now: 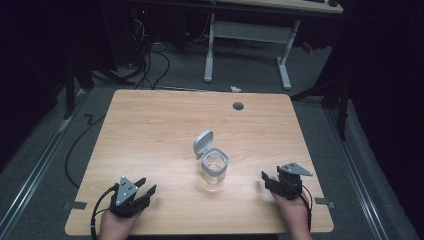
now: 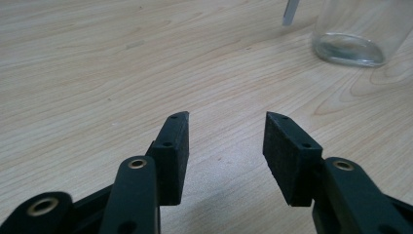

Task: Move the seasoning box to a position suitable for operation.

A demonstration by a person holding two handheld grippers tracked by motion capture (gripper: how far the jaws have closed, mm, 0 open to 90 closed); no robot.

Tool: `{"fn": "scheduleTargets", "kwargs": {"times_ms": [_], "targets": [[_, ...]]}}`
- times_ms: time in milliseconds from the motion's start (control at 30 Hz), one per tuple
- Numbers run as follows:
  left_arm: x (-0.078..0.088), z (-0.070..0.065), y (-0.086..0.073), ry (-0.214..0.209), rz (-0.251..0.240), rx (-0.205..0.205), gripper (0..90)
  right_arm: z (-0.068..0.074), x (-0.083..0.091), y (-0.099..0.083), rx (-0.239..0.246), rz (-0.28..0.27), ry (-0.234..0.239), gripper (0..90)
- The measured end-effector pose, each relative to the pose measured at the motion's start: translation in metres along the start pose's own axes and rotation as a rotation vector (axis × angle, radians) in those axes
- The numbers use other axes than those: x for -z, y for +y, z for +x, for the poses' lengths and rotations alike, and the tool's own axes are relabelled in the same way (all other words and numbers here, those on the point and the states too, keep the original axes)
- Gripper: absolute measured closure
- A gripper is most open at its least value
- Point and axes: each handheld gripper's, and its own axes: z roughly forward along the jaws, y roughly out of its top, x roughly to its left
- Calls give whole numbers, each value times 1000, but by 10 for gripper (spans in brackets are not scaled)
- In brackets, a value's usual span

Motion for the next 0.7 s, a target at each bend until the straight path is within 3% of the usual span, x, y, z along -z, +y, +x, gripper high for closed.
{"fn": "scheduleTargets", "kwargs": {"times_ms": [333,533,600,700], "targets": [[-6,5,7,-1,0,32,533,5,5,-3,-6,-7,30,429],[-7,5,7,-3,4,44,533,9,10,-2,2,-41,57,551],[-6,5,7,-2,2,37,533,16,10,4,11,-61,87,639],[-6,5,6,0,4,42,535,22,8,9,28,-66,96,690]]}}
